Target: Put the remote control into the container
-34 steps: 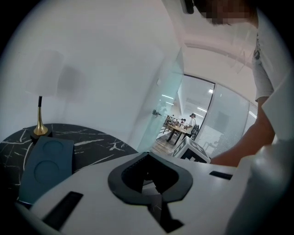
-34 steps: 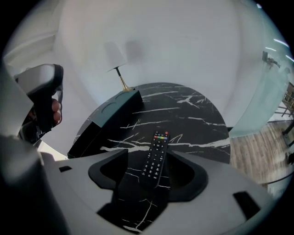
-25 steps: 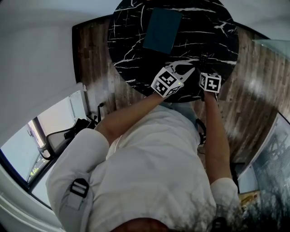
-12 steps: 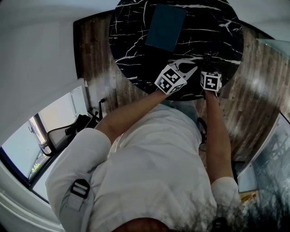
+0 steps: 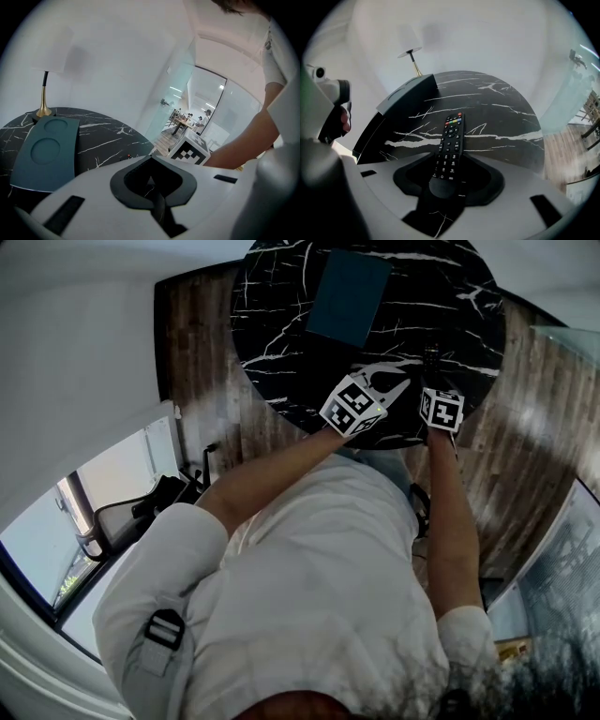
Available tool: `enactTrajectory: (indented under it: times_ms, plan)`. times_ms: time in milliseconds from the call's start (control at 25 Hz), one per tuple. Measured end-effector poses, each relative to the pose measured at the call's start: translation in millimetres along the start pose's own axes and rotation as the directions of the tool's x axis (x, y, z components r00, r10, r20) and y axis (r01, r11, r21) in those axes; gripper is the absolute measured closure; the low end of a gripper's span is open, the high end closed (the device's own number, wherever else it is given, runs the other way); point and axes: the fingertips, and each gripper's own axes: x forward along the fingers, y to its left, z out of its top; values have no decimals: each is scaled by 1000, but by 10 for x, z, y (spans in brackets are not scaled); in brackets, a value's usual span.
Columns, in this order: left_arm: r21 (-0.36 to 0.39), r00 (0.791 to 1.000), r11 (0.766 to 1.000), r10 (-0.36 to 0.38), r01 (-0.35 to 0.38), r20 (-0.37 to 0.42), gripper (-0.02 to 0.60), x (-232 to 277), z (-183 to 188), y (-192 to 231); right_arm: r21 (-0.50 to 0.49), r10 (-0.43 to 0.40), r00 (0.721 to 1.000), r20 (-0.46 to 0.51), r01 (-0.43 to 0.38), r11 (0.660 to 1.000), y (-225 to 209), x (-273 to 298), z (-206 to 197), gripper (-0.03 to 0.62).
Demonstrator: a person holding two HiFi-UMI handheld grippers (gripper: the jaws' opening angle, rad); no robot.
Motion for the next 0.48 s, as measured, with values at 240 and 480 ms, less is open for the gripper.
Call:
enactTrajectory:
  times_ms: [240, 480]
  plan:
    - [10, 1000, 1000, 11, -11, 10, 575, -140, 9, 16, 118, 51, 997, 60, -57, 991, 60, -111, 143, 402]
    - [-1, 998, 999, 36, -36, 42, 575, -383, 60, 40, 161, 100, 982, 158, -126, 979, 220, -408, 364, 402]
